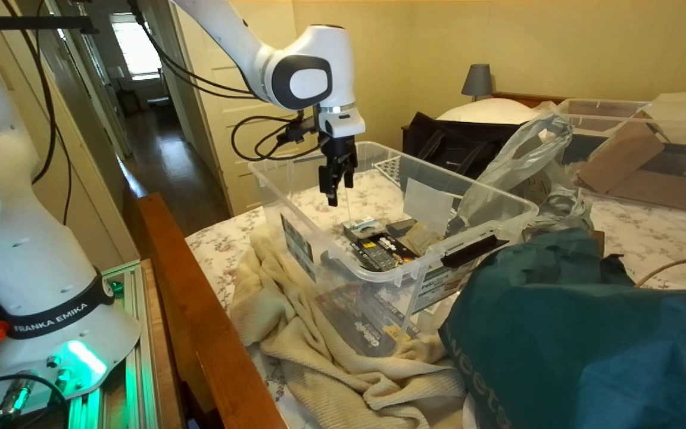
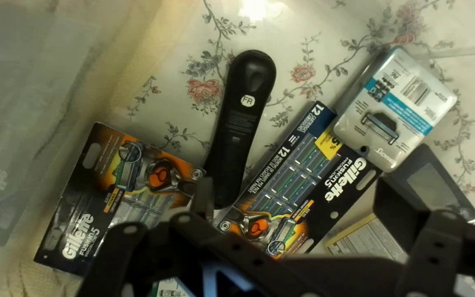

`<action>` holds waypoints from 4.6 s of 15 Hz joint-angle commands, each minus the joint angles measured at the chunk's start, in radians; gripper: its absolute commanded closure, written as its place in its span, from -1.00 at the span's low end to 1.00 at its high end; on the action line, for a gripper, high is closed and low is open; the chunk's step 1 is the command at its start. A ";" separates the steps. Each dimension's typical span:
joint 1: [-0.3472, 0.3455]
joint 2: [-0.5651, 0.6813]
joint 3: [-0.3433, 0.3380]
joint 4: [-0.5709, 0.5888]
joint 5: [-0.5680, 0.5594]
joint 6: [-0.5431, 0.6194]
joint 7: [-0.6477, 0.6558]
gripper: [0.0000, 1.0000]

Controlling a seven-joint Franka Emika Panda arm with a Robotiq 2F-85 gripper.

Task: Remove the remote from the storage box

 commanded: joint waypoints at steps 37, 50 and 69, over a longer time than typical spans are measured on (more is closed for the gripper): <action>0.033 0.529 -0.118 0.307 0.139 -0.014 0.123 -1.00; 0.039 0.512 -0.127 0.276 0.144 -0.005 0.136 -1.00; 0.010 0.437 -0.106 0.181 0.159 0.040 0.029 -1.00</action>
